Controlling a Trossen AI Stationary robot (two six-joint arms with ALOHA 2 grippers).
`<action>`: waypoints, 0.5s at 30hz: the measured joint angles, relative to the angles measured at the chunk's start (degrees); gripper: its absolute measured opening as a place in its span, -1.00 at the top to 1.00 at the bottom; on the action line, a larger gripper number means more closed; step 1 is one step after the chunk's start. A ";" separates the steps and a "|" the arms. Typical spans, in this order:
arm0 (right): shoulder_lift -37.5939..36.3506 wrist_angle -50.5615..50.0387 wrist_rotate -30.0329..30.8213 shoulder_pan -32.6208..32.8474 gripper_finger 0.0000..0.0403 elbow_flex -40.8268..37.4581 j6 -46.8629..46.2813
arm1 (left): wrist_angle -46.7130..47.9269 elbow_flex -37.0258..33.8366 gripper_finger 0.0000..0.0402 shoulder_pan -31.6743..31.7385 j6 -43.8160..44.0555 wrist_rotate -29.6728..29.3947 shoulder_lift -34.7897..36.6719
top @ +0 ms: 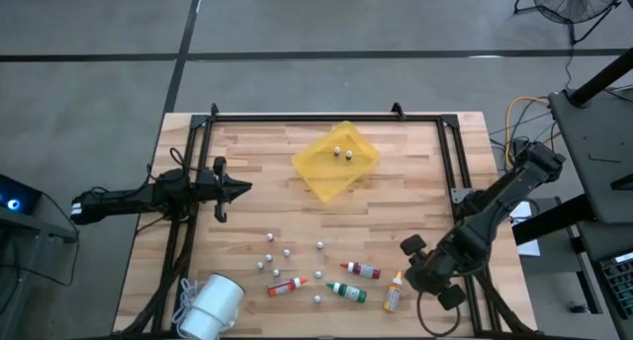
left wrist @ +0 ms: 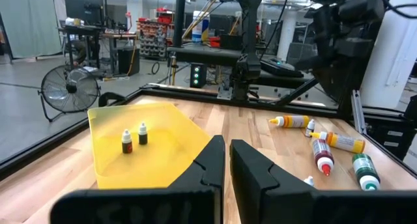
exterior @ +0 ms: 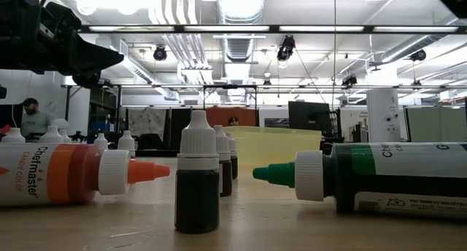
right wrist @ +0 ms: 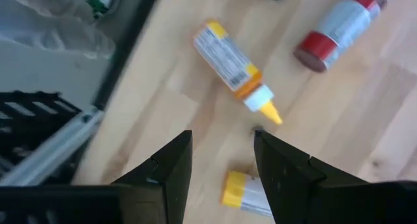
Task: Pick & Place food coloring
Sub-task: Put the small black food coloring bottle into the yellow bin
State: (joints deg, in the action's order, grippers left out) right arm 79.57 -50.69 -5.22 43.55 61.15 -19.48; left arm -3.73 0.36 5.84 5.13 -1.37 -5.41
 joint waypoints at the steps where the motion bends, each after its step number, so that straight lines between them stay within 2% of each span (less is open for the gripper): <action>1: 0.00 -0.05 0.72 0.00 0.23 -0.43 -0.02 | -0.01 0.00 1.00 0.01 0.00 0.00 0.00; 4: -0.02 0.04 2.37 -0.04 0.23 -1.60 0.11 | 0.00 0.00 1.00 0.01 0.00 0.00 0.02; 15: 0.02 0.28 2.52 -0.07 0.23 -5.97 0.13 | 0.00 0.00 1.00 0.05 0.00 0.00 0.01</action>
State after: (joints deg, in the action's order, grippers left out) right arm 79.59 -50.41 -2.69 43.48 55.18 -19.35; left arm -3.73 0.36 5.89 5.13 -1.37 -5.40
